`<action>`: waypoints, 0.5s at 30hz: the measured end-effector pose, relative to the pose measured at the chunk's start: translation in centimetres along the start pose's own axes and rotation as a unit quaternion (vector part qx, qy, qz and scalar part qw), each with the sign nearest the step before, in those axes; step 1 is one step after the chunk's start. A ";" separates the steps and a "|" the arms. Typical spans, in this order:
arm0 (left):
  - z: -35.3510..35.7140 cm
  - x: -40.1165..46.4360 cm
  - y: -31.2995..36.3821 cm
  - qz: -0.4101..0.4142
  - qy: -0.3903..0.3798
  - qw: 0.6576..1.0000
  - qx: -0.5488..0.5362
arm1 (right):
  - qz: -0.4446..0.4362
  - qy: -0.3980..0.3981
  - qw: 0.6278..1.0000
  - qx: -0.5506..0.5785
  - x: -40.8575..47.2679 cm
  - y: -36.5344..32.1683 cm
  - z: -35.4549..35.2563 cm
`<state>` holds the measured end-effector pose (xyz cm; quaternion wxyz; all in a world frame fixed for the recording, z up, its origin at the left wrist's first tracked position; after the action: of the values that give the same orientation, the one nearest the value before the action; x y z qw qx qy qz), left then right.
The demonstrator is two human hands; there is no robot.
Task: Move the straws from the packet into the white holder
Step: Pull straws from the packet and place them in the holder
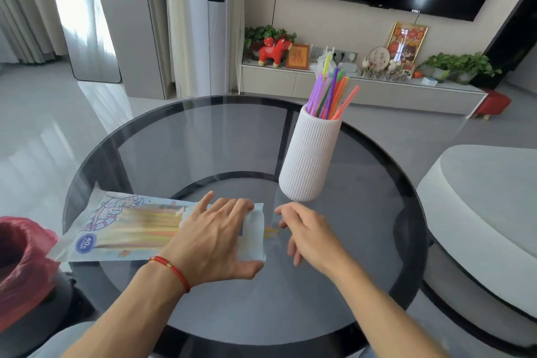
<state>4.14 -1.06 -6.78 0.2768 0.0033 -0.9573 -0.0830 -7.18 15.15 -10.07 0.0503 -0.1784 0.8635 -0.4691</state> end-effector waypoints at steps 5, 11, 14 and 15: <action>-0.4 0.4 0.6 0.026 0.021 0.999 0.007 | 0.079 -0.013 0.985 0.151 -0.9 -0.5 1.9; -0.7 -0.2 0.9 0.039 0.046 0.998 0.005 | 0.021 0.062 0.992 0.110 -1.6 -0.9 2.5; -1.0 -0.4 0.4 0.023 0.053 0.998 0.006 | 0.034 0.082 0.983 0.160 -1.4 -0.9 1.8; -1.1 -0.4 0.1 0.016 0.054 0.998 0.008 | 0.040 0.086 0.980 0.173 -1.2 -0.7 1.3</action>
<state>5.04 -1.16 -6.04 0.3291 -0.0054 -0.9417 -0.0703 -5.58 14.17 -10.30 0.0249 -0.0918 0.7768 -0.6225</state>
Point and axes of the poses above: each hand's wrist, its own x-axis towards the middle knuckle, its own z-axis out of the palm, y = z × x, the point moved 4 cm from there along x, towards the middle knuckle, and after that the axes turned 15 degrees about y, right-handed, at the moved point
